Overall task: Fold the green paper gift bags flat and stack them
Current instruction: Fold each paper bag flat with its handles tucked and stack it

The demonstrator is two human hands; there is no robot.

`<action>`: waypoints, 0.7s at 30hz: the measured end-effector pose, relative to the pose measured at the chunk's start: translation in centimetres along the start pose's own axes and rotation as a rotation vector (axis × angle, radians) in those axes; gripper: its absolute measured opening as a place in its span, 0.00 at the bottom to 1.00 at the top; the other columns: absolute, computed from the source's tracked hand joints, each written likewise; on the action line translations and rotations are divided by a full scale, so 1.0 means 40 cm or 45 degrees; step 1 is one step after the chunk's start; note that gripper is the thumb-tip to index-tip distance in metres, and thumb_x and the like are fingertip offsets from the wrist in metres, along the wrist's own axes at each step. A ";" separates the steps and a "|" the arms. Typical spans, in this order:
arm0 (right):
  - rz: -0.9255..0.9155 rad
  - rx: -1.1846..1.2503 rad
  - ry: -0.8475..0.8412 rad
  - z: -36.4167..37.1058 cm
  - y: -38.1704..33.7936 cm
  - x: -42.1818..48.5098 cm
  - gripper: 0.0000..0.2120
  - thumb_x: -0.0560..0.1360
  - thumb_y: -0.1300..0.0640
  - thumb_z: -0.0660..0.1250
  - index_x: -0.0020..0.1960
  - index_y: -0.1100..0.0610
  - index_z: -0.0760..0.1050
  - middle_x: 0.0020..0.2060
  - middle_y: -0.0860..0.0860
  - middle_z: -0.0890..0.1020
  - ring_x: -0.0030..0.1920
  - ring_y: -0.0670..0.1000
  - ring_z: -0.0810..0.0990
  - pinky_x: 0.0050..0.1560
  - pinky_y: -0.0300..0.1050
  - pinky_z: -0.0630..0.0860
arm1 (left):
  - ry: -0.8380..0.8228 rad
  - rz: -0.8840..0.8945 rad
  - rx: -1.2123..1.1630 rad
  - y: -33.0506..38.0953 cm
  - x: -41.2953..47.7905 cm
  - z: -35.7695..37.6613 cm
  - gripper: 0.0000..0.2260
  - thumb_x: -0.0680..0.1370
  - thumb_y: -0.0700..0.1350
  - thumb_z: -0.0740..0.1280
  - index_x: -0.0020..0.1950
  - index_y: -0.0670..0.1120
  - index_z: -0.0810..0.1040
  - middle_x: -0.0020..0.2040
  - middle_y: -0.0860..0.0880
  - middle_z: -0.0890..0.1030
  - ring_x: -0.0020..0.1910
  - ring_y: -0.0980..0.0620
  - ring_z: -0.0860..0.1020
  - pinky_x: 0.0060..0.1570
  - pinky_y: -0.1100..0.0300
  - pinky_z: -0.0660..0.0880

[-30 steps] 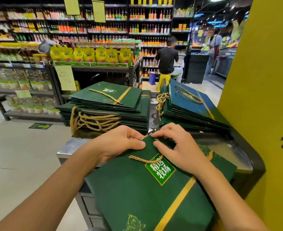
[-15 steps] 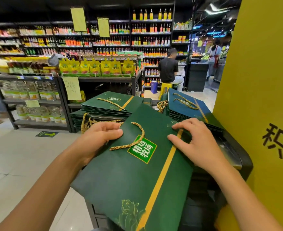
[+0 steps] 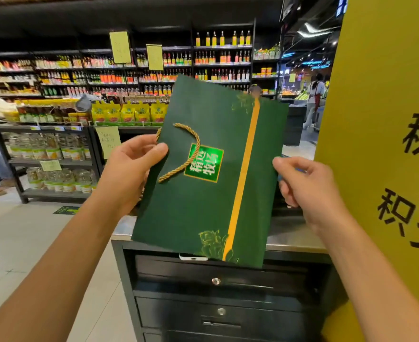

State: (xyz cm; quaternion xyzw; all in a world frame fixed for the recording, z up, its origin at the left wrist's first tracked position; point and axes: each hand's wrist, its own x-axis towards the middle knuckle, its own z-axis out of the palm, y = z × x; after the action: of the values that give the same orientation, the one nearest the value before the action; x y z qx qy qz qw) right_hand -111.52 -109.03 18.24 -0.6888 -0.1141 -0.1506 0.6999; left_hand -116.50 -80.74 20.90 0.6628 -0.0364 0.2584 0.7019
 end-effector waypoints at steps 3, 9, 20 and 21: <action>-0.073 0.104 -0.004 -0.002 -0.054 0.031 0.06 0.81 0.53 0.68 0.49 0.55 0.80 0.33 0.54 0.84 0.28 0.49 0.75 0.26 0.39 0.69 | 0.022 0.242 0.118 0.032 0.032 0.004 0.07 0.78 0.45 0.74 0.55 0.48 0.84 0.50 0.43 0.84 0.48 0.50 0.81 0.54 0.54 0.81; -0.109 0.551 -0.164 -0.012 -0.095 0.052 0.08 0.82 0.64 0.60 0.45 0.58 0.75 0.42 0.60 0.86 0.38 0.54 0.85 0.36 0.40 0.80 | -0.043 0.477 0.210 0.062 0.043 -0.003 0.04 0.79 0.41 0.71 0.53 0.45 0.84 0.40 0.45 0.82 0.37 0.53 0.79 0.36 0.62 0.77; 0.113 0.158 -0.155 -0.049 0.052 0.031 0.20 0.76 0.65 0.72 0.65 0.50 0.74 0.45 0.59 0.86 0.42 0.55 0.84 0.46 0.52 0.78 | -0.180 -0.033 -0.062 -0.091 0.000 -0.016 0.14 0.82 0.31 0.59 0.59 0.46 0.78 0.40 0.47 0.84 0.34 0.51 0.81 0.37 0.57 0.80; 0.122 0.097 -0.151 -0.051 0.069 0.025 0.22 0.77 0.65 0.71 0.67 0.49 0.73 0.46 0.58 0.86 0.43 0.55 0.84 0.48 0.53 0.78 | -0.170 -0.104 -0.112 -0.105 -0.003 -0.005 0.12 0.84 0.35 0.59 0.60 0.47 0.77 0.41 0.46 0.84 0.33 0.50 0.81 0.36 0.56 0.80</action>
State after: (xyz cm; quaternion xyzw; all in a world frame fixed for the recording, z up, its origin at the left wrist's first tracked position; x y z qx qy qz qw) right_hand -109.67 -111.11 16.01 -0.6739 -0.1281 -0.0715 0.7241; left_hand -114.94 -80.55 16.99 0.6481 -0.0673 0.1831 0.7361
